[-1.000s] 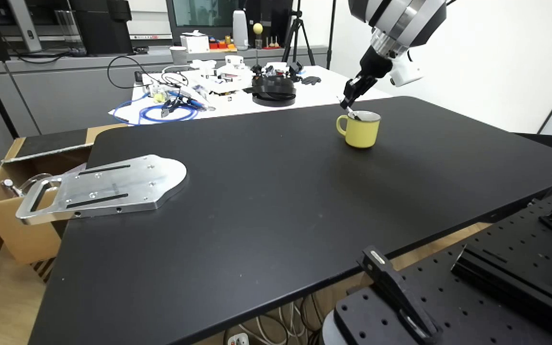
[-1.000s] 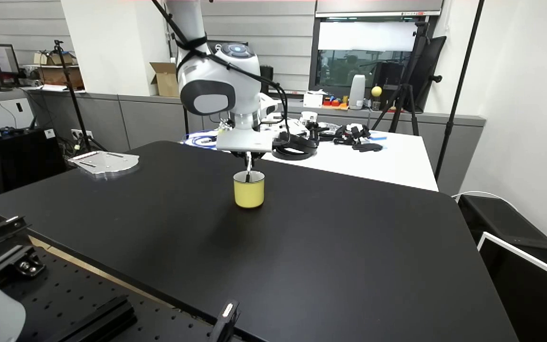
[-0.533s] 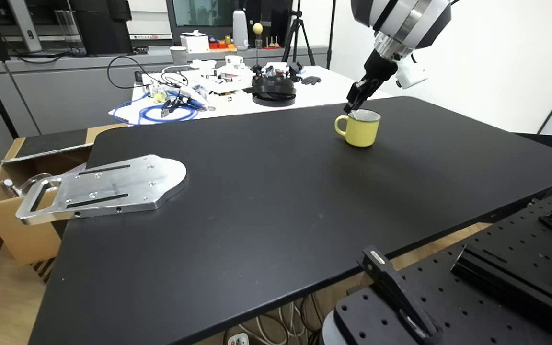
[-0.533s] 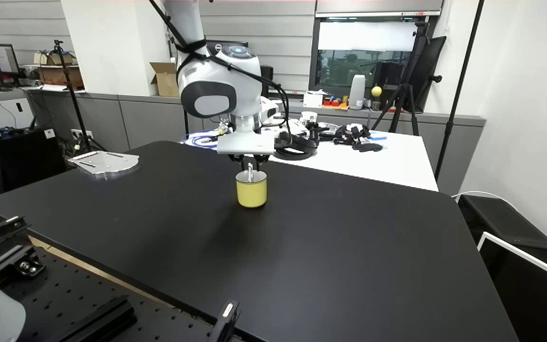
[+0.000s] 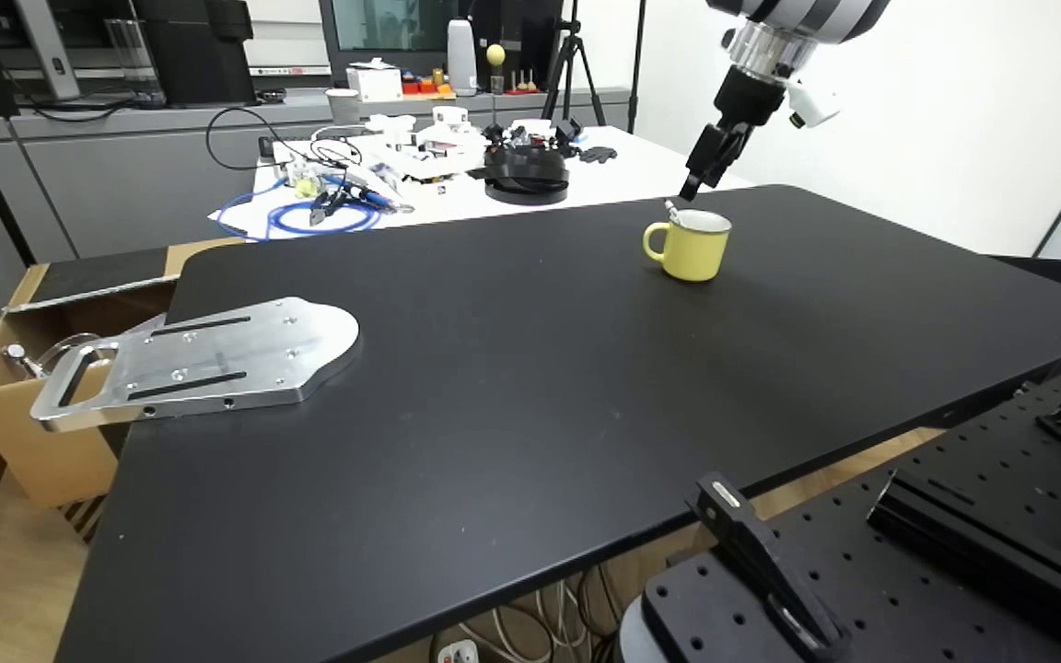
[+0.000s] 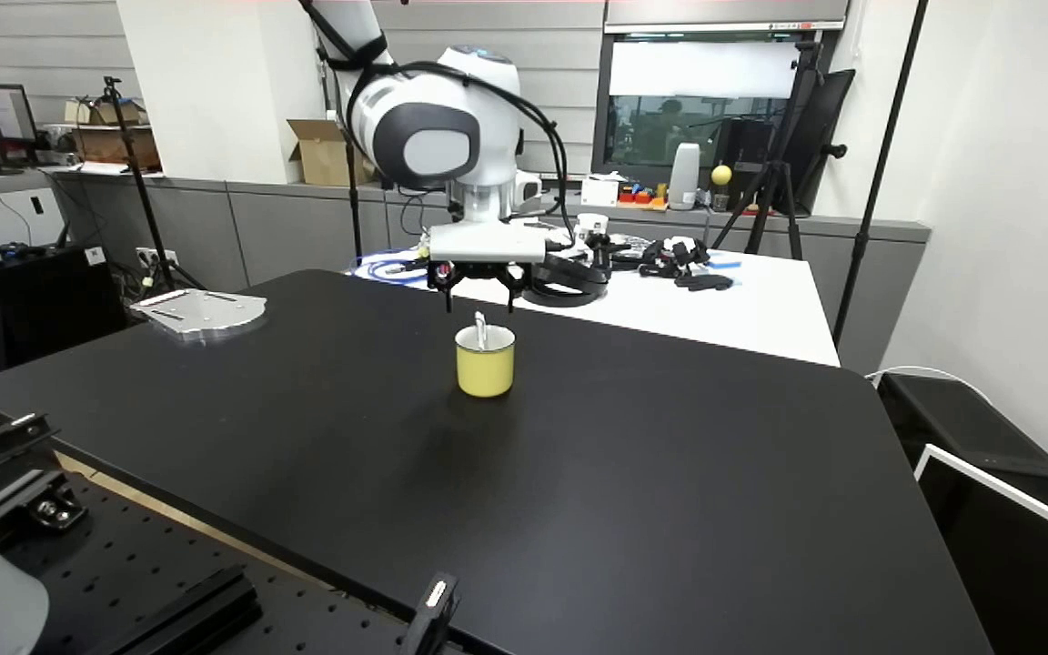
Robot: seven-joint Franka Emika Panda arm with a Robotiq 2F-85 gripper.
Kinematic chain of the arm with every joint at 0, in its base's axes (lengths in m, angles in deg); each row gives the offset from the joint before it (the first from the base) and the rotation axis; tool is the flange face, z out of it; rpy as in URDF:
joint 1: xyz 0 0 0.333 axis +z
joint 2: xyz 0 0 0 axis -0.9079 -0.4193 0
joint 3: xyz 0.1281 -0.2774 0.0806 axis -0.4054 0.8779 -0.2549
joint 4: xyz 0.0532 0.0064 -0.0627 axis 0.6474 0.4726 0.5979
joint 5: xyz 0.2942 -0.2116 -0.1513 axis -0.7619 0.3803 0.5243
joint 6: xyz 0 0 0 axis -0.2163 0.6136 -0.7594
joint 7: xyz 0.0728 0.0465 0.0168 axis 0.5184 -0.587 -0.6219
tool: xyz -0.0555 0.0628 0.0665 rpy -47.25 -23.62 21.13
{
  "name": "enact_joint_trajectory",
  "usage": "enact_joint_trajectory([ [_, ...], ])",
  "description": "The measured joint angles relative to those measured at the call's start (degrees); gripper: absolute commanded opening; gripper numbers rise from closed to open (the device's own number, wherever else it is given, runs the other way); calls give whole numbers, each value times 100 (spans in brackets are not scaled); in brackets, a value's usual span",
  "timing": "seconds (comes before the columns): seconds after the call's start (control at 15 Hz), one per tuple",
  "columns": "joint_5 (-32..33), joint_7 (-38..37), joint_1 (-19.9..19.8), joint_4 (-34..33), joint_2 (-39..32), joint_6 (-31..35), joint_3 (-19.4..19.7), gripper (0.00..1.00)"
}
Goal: Place the pen inside the yellow mug
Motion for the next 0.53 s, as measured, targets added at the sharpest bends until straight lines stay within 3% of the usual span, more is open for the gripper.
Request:
enact_joint_trajectory([
  [0.27,1521,-900,213,-50,471,-1624,360,99],
  [0.4,1825,-961,246,-122,613,-2408,365,100],
  [0.53,1863,-967,274,-147,648,-2574,365,100],
])
